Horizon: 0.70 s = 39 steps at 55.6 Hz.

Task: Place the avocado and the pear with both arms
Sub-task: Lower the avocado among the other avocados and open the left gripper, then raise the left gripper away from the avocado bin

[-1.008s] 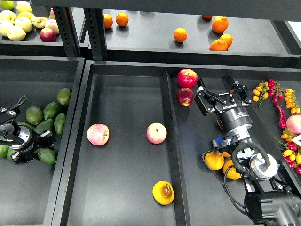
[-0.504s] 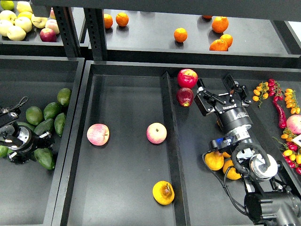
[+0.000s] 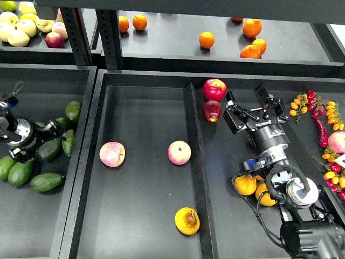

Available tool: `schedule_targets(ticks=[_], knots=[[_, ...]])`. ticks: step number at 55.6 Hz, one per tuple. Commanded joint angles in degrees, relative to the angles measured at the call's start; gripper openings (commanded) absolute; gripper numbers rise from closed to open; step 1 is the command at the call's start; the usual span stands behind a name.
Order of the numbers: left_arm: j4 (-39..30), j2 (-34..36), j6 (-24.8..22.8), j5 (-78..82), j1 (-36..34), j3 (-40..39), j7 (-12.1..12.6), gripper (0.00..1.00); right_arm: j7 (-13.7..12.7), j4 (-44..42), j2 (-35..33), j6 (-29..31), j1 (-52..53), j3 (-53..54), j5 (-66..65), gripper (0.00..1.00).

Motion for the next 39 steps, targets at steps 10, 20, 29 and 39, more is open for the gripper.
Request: schedule_targets(ticks=[10,20,29,39], knots=[[0.2,4.6,0.0,-13.0,1.3,-18.1,0.0,0.98,-0.2,-0.2,0.0,0.1,-0.5,-0.5,0.0,1.00],[-1.2,5.1,0.0,-20.8,6.0,-30.3,0.0,0.99,-0.4,-0.4,0.0,0.1,-1.3,-0.8,-0.4,1.00],[-7.8,4.0,0.0,-29.5,16.1,-46.1,0.0,0.99,-0.4,-0.4,0.0,0.1,-2.0,-1.7,-0.4,1.00],[-15.5,1.2,0.0,-34.9,27.1,-58.6,0.0,0.99,-0.6,-0.7,0.0,0.8,-2.6,-1.8,-0.4,1.00]])
